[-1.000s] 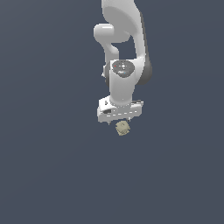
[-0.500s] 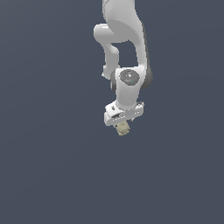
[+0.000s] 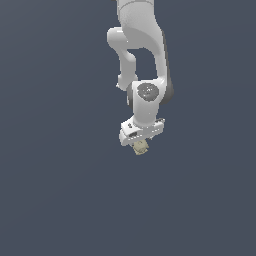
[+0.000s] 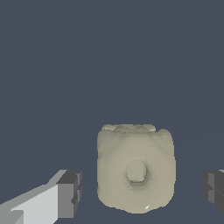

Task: Pick up the object and move it to a goal position.

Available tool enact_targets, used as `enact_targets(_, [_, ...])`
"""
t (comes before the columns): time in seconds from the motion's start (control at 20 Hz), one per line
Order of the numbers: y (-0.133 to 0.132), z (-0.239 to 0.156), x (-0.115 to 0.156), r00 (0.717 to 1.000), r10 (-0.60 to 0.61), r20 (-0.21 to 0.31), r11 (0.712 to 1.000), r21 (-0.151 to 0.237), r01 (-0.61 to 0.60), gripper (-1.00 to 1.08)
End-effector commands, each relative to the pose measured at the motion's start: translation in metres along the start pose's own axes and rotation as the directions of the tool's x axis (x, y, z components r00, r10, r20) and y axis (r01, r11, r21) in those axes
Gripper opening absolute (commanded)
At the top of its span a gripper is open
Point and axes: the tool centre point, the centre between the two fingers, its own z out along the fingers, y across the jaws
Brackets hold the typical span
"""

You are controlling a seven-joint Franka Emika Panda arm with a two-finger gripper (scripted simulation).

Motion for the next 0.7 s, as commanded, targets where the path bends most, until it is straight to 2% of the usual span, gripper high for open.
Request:
enact_targets(0.0, [-0.001,0.011,-0.001,1.0,-0.002,0.001,1.0,0.0,0.002,1.0])
enact_targets(0.25, [-0.001,0.034,-0.001,1.0,-0.004,0.0,1.0,0.0,0.004,1.0])
enact_targets(0.5, [-0.001,0.04,0.0,1.0,-0.005,0.0,1.0,0.0,0.005,1.0])
enact_targets(0.55, [-0.001,0.04,0.0,1.0,-0.005,0.0,1.0,0.0,0.005,-1.0])
enact_targets(0.65, [-0.001,0.04,0.0,1.0,-0.005,0.0,1.0,0.0,0.005,-1.0])
